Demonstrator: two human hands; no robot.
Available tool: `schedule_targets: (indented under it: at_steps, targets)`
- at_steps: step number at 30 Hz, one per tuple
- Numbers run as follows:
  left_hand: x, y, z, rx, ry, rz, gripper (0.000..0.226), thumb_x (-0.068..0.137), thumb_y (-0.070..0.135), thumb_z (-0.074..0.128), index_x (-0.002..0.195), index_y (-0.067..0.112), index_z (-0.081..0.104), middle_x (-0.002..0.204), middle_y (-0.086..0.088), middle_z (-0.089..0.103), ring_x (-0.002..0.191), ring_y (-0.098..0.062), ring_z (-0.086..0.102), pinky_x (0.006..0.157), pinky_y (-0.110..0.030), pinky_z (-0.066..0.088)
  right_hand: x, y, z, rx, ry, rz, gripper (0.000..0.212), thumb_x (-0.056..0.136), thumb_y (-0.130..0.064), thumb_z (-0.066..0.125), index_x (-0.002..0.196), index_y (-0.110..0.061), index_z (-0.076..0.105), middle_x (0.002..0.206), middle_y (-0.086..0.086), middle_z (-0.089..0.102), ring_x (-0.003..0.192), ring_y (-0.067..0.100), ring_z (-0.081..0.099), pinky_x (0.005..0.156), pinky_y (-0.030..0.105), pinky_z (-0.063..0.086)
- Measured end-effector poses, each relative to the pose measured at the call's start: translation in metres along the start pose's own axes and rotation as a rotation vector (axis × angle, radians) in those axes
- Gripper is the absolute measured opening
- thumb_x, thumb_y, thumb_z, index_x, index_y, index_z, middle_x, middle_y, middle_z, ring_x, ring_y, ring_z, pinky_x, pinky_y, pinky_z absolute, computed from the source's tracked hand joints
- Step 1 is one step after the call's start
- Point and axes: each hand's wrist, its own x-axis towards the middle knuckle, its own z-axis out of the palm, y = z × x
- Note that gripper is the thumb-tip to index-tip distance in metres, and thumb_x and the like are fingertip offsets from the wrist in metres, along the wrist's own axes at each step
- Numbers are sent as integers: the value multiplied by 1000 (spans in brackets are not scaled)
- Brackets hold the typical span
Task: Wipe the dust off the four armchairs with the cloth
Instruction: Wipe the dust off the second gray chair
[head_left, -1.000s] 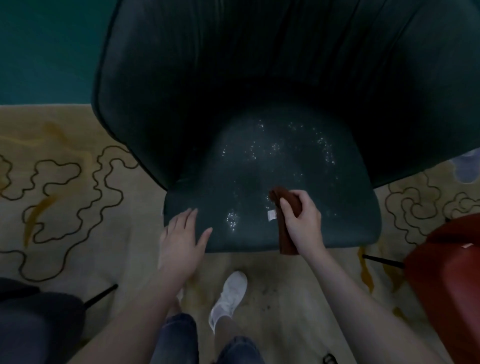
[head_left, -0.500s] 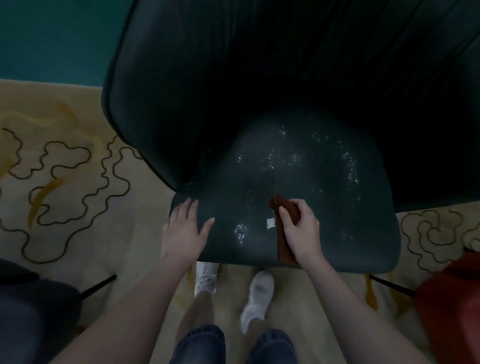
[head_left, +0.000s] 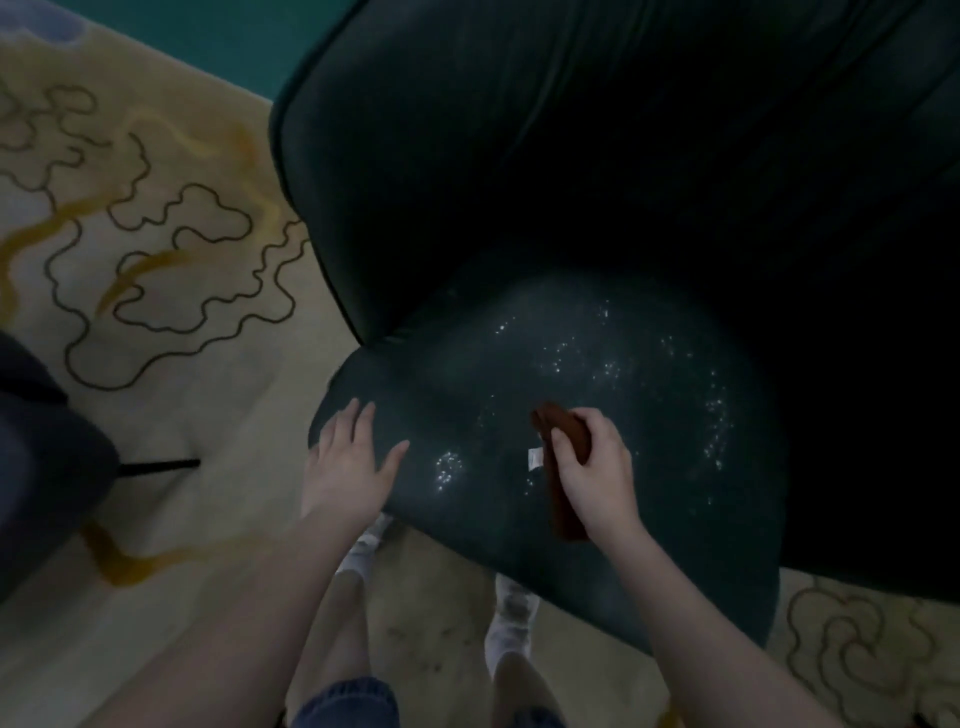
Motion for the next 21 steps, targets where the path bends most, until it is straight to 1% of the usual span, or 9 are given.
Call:
schedule_targets:
  at_steps: [2,5,7,10,12,15,18,21]
  targets:
    - [-7,3,13,-44,28,-55,71,100,53,39,156,14,18,164,-5,14,150,-23,13,119,-39,17,6,5,-6,-46,-35,-60,22,95,-21,58,118,-18,58,112,1,57,102,17,55,89,32,44]
    - [-17,0,33,-96,62,-107,71,100,52,40,156,15,18,164,-4,13,150,-23,13,118,-40,19,16,9,-7,-105,-92,-135,25,96,-21,57,121,-19,56,116,0,56,103,18,54,92,37,46]
    - [-21,-5,44,-120,71,-128,70,101,52,37,157,16,14,165,-3,10,150,-23,11,118,-40,20,22,7,-2,-125,-126,-188,27,97,-22,57,124,-21,54,119,-1,54,103,17,55,91,39,47]
    - [-22,-19,57,-136,79,-162,70,101,53,34,157,18,10,165,-1,5,151,-22,8,118,-41,20,32,1,13,-181,-148,-306,27,97,-23,58,124,-21,54,120,-2,54,99,14,53,86,30,43]
    - [-18,-29,64,-128,113,-160,71,101,54,33,158,19,8,166,-1,4,151,-22,7,118,-41,20,40,-7,27,-220,-157,-405,27,97,-23,59,123,-20,55,119,-2,53,99,15,54,85,28,40]
    - [-3,-44,75,-150,171,-146,73,100,56,29,158,20,3,166,0,0,152,-22,6,118,-41,21,58,-27,53,-285,-163,-585,27,96,-22,60,123,-18,58,122,2,54,100,22,58,85,32,47]
    - [14,-53,91,-181,213,-145,75,100,58,27,158,19,-1,166,0,-5,152,-21,0,119,-40,17,82,-47,86,-354,-107,-786,28,96,-21,59,123,-13,60,125,6,55,103,27,60,84,32,48]
    - [27,-54,110,-193,226,-137,77,99,59,26,158,18,-3,166,-1,-8,152,-20,-6,121,-38,12,100,-63,131,-423,-103,-934,29,97,-23,56,124,-13,58,127,8,54,110,28,57,85,42,52]
